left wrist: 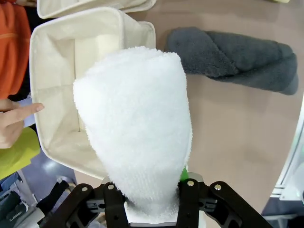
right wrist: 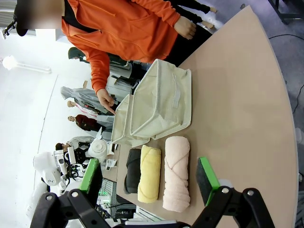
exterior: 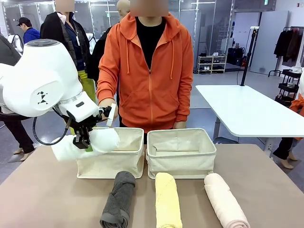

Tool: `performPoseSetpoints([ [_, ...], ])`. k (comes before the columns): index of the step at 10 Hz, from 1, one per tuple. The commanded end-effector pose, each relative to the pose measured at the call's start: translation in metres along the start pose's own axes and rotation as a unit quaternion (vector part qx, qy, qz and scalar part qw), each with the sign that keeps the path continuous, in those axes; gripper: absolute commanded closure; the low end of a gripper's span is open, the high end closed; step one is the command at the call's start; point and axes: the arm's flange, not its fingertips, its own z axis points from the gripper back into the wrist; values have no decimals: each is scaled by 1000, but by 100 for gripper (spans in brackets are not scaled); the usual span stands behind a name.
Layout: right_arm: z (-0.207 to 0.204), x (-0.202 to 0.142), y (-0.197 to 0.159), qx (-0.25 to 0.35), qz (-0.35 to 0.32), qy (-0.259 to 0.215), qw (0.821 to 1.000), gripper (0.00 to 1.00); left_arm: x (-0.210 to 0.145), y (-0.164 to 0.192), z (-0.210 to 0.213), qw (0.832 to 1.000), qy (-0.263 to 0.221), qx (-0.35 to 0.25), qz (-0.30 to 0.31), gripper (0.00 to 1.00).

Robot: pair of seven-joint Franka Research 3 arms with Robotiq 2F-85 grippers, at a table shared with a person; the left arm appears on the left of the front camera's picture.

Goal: Divide the towels into two baskets.
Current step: Pick up one hotel-folded towel and place it in the Fabric basket indicated by the person.

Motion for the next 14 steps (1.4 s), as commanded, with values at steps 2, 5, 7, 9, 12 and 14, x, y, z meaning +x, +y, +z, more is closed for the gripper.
performPoseSetpoints([
  [2,3,0,3,7,-1,-4,1000,0,22,45,1,995,-6,38,-97,60],
  [5,3,0,3,7,-1,-4,1000,0,36,102,-32,989,13,38,-144,60],
  [7,3,0,3,7,-1,-4,1000,0,33,134,-60,980,-24,58,-188,60],
  [9,3,0,3,7,-1,-4,1000,0,36,151,-86,982,-17,45,-184,60],
  [12,3,0,3,7,-1,-4,1000,0,38,156,-121,986,-15,16,-167,60],
  [14,3,0,3,7,-1,-4,1000,0,40,156,-136,988,-11,7,-156,60],
])
